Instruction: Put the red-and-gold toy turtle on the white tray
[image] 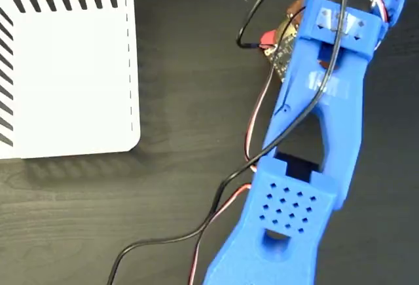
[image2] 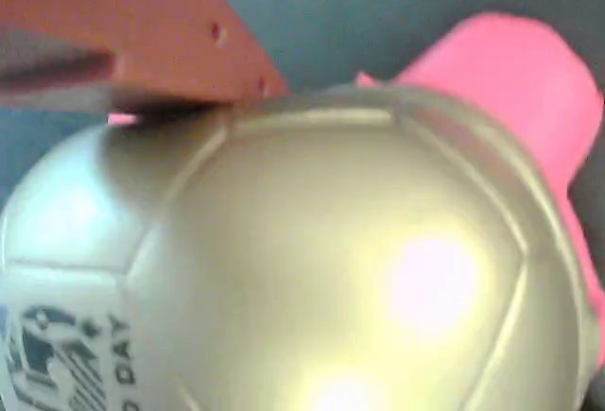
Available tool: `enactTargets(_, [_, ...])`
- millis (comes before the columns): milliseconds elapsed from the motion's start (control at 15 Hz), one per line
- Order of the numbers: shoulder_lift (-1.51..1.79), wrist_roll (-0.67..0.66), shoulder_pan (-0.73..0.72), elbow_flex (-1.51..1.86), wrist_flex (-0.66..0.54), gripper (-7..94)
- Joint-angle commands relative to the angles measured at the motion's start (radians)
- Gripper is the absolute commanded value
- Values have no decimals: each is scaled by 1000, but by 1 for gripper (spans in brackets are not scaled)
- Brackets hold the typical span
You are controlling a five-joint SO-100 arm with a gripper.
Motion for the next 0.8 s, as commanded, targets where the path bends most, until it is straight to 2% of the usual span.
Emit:
enactTargets(0, [31,2,12,-31,0,0])
enactTargets(267, [80,29,15,-14,-2,0])
enactTargets(733, [439,377,-31,0,66,0])
